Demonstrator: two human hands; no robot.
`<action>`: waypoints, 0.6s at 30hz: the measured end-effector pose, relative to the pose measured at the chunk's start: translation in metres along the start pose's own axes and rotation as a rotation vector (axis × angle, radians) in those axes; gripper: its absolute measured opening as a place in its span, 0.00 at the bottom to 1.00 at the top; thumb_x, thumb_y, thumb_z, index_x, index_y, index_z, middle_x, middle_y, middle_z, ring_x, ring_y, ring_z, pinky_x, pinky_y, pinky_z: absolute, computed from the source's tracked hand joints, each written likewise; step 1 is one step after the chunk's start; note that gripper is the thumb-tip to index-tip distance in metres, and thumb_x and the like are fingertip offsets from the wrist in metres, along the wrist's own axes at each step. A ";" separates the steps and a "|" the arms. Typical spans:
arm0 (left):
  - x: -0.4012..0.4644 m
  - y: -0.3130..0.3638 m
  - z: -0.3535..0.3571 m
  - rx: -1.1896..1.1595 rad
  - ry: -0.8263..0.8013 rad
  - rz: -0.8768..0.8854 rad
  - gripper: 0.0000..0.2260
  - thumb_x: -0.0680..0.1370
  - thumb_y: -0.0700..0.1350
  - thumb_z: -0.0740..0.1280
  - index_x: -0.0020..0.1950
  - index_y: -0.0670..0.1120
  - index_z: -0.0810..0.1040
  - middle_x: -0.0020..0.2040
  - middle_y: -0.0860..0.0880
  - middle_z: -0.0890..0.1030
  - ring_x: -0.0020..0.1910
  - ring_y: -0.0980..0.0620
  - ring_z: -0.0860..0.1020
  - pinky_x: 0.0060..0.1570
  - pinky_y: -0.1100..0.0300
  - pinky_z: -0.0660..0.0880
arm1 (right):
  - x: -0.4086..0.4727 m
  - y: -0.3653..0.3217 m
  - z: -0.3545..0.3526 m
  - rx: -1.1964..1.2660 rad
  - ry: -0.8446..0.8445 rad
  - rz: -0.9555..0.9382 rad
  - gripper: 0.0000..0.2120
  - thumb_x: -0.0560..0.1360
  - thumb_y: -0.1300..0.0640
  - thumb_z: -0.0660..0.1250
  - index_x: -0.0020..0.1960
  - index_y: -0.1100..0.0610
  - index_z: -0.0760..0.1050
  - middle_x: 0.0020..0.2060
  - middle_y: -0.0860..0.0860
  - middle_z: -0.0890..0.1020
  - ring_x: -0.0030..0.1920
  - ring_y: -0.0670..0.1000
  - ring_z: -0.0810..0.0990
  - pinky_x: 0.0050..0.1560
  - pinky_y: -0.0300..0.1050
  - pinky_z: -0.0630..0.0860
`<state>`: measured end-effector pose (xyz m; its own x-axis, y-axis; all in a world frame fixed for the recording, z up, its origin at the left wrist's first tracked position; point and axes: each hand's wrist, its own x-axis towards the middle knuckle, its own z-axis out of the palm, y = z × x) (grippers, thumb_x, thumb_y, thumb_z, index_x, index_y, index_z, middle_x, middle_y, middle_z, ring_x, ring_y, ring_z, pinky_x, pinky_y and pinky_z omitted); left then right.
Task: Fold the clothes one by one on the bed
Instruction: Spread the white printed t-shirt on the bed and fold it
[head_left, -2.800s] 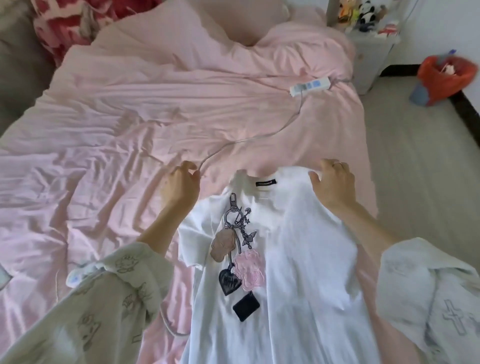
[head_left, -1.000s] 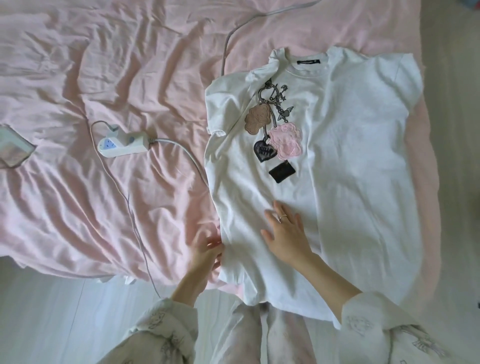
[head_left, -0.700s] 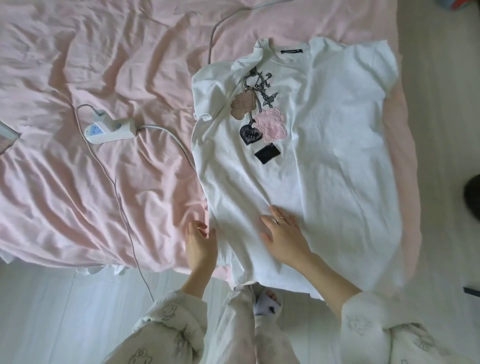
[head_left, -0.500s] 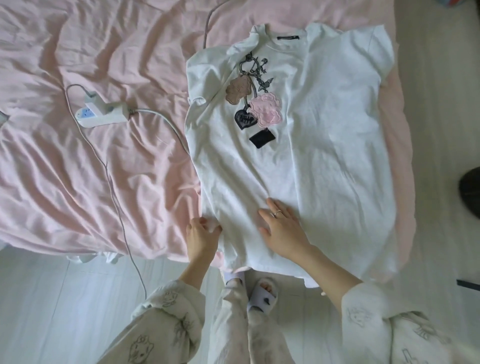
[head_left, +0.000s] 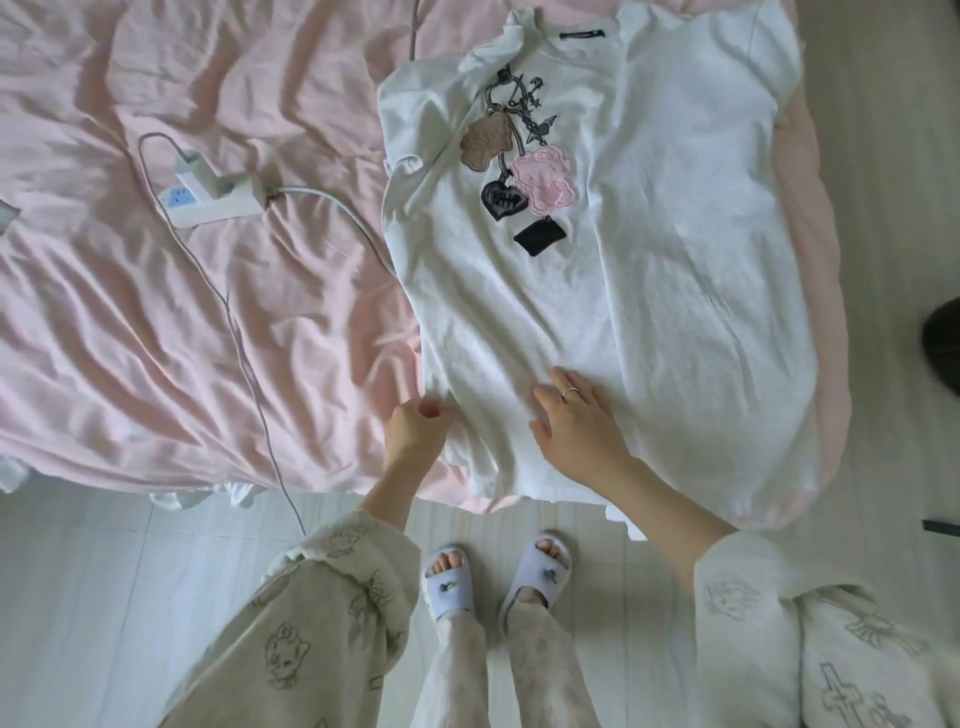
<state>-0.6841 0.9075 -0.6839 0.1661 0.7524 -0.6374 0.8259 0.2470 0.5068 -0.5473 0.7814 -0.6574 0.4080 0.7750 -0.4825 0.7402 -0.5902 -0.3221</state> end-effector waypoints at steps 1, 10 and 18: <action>-0.002 -0.006 -0.008 -0.086 0.003 -0.012 0.05 0.72 0.44 0.66 0.41 0.43 0.77 0.36 0.46 0.77 0.40 0.46 0.75 0.42 0.54 0.74 | -0.002 -0.005 0.000 -0.001 -0.010 0.011 0.21 0.80 0.52 0.55 0.71 0.54 0.61 0.76 0.54 0.53 0.76 0.52 0.48 0.74 0.56 0.48; -0.008 -0.033 -0.086 -0.293 0.198 0.005 0.07 0.79 0.44 0.54 0.49 0.40 0.66 0.43 0.42 0.73 0.42 0.44 0.72 0.43 0.53 0.69 | 0.001 -0.072 0.005 -0.018 -0.053 -0.047 0.28 0.79 0.43 0.55 0.76 0.48 0.52 0.77 0.51 0.46 0.76 0.53 0.45 0.71 0.65 0.47; -0.019 -0.072 -0.087 0.234 0.014 0.035 0.07 0.78 0.44 0.56 0.49 0.39 0.64 0.39 0.39 0.76 0.35 0.40 0.76 0.39 0.49 0.75 | -0.016 -0.072 0.031 -0.139 -0.325 -0.052 0.23 0.80 0.47 0.55 0.74 0.49 0.59 0.77 0.52 0.49 0.76 0.52 0.49 0.71 0.57 0.57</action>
<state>-0.7939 0.9285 -0.6578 0.1905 0.7670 -0.6127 0.9224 0.0737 0.3791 -0.6231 0.8048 -0.6517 0.1931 0.6780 -0.7093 0.8304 -0.4980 -0.2499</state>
